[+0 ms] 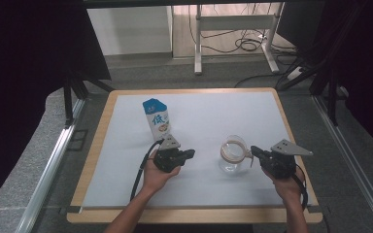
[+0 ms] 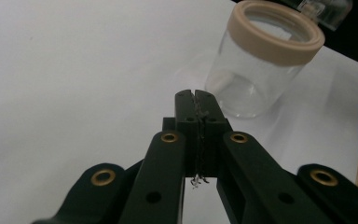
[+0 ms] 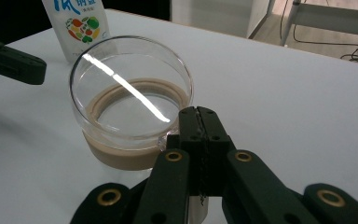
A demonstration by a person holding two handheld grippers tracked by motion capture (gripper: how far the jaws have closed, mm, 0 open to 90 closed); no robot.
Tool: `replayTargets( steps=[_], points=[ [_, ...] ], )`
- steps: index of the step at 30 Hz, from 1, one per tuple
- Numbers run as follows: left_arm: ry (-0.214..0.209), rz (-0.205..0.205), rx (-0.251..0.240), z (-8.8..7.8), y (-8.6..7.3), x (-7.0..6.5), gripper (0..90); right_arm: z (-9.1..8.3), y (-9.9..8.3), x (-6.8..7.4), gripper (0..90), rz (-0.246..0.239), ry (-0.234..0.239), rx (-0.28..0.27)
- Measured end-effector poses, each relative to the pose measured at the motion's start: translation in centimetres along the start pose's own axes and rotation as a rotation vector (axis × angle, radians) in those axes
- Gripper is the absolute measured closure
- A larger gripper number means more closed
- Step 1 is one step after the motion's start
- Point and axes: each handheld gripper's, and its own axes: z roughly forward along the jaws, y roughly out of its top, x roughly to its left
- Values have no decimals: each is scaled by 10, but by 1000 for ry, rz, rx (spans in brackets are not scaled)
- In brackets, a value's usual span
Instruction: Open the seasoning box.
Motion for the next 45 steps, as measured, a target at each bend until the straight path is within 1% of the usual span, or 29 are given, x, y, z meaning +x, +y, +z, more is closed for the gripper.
replayTargets(
  steps=[1, 3, 6, 9, 11, 15, 17, 24, 29, 35, 40, 43, 45],
  points=[
    [-9, 5, -2, 2, 3, -2, 899, 0, 0, 0, 900, -1, 0, 0],
    [-31, -4, -10, 7, 7, -4, 900, 0, 0, 0, 900, -3, 0, -1],
    [-41, -1, -13, 14, 12, -8, 900, 0, 0, 0, 900, -1, 2, -1],
    [-63, 15, -15, 18, 17, -13, 900, 0, 0, 0, 900, -1, 2, -3],
    [-67, 24, -15, 21, 18, -16, 900, 0, 0, 0, 900, -4, 1, -3],
    [-86, 10, -16, 26, 21, -16, 900, 0, 0, -1, 900, -2, 4, -3],
    [-89, 10, -16, 29, 23, -17, 900, 0, 0, 0, 900, -2, 4, -3],
    [-105, 35, -11, 35, 31, -26, 900, 0, -1, 0, 900, -2, 3, -4],
    [-108, 56, -1, 39, 37, -30, 900, 0, -1, 0, 900, -1, 2, -6],
    [-114, 72, -4, 41, 43, -35, 900, 0, -1, 0, 900, -1, 3, -7],
    [-119, 80, -3, 43, 47, -38, 900, 0, -1, -1, 900, 1, 4, -7],
    [-131, 73, -4, 45, 49, -40, 900, 0, -2, 0, 899, 3, 4, -5],
    [-131, 78, 0, 46, 50, -40, 900, 0, -2, -1, 899, 4, 4, -5]
  ],
)
